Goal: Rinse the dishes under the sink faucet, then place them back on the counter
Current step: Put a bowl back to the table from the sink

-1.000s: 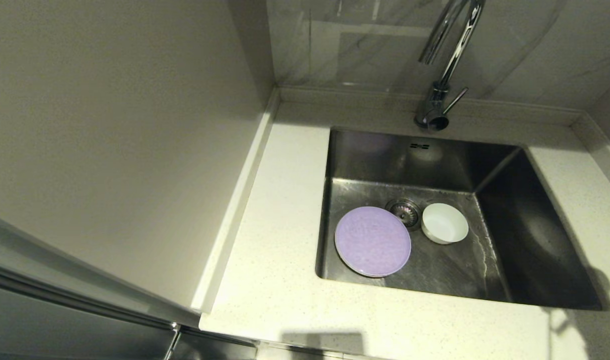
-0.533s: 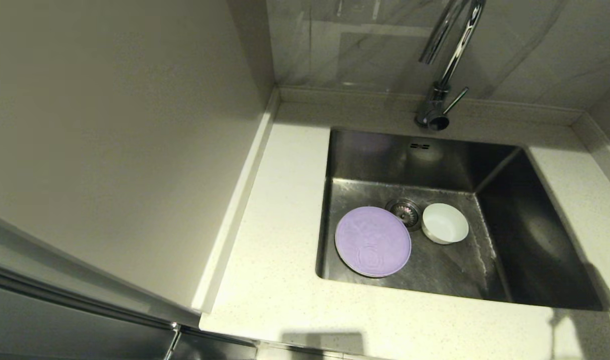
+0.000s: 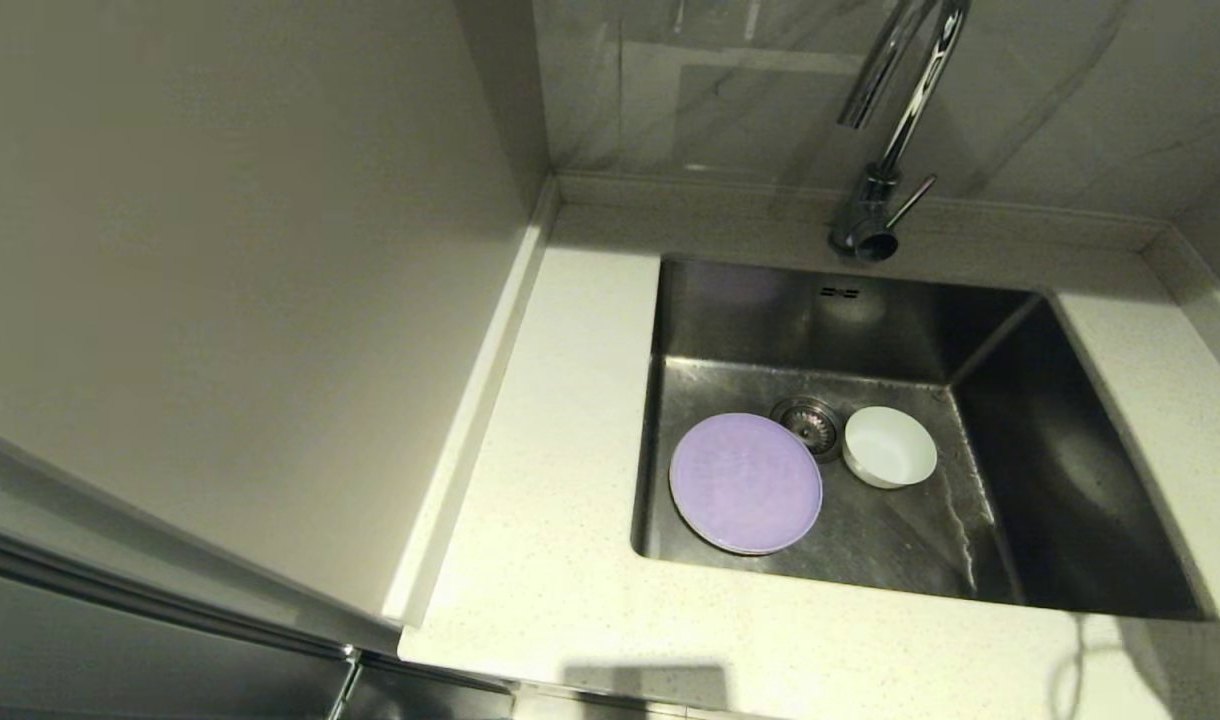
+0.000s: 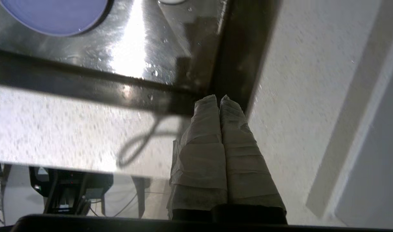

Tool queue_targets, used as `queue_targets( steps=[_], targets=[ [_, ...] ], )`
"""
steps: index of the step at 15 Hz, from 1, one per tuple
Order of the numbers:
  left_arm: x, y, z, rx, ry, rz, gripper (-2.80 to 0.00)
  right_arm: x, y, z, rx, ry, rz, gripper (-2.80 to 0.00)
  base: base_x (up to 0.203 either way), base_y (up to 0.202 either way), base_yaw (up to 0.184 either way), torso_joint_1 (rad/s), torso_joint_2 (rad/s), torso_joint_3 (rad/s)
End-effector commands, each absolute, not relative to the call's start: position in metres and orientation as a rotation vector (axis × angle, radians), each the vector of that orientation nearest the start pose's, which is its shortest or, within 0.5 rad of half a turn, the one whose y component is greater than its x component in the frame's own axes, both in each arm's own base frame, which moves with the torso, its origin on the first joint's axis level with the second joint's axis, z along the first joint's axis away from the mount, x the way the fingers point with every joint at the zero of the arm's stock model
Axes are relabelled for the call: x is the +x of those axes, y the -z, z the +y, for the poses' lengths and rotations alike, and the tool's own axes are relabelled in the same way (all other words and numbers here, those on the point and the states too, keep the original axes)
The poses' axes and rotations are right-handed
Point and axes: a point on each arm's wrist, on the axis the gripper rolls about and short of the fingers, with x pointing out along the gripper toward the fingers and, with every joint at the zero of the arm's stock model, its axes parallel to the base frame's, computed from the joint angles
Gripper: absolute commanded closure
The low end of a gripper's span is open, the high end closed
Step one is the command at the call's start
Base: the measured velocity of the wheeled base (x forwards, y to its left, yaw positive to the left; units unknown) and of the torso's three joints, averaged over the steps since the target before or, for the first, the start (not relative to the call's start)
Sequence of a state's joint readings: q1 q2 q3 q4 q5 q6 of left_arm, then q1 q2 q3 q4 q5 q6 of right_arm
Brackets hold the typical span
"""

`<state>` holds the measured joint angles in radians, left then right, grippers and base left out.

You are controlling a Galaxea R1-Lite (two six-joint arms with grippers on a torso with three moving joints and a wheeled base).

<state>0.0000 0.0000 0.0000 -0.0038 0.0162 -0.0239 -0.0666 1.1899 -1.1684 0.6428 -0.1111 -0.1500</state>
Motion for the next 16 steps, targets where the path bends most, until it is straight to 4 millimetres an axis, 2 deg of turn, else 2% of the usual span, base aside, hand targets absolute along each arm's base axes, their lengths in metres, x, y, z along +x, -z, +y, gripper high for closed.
queue_targets(
  steps=[1, 3, 6, 13, 16],
  targets=[
    [-0.023, -0.076, 0.000, -0.025, -0.017, -0.006, 0.00, 0.191, -0.267, -0.011, -0.164, 0.086, 0.763, 0.00, 0.000, 0.000, 0.000, 0.000, 0.00, 0.000],
    [-0.023, -0.076, 0.000, -0.025, -0.017, -0.006, 0.00, 0.216, -0.251, -0.009, -0.151, 0.027, 0.815, 0.00, 0.000, 0.000, 0.000, 0.000, 0.00, 0.000],
    [-0.023, -0.076, 0.000, -0.025, -0.017, -0.006, 0.00, 0.240, -0.233, -0.004, -0.149, -0.027, 0.871, 0.00, 0.000, 0.000, 0.000, 0.000, 0.00, 0.000],
    [-0.023, -0.076, 0.000, -0.025, -0.017, -0.006, 0.00, 0.275, -0.217, 0.001, -0.192, -0.091, 0.825, 0.00, 0.000, 0.000, 0.000, 0.000, 0.00, 0.000],
    [-0.023, -0.076, 0.000, -0.025, -0.017, -0.006, 0.00, 0.289, -0.207, 0.011, -0.210, -0.124, 0.815, 0.00, 0.000, 0.000, 0.000, 0.000, 0.00, 0.000]
  ],
)
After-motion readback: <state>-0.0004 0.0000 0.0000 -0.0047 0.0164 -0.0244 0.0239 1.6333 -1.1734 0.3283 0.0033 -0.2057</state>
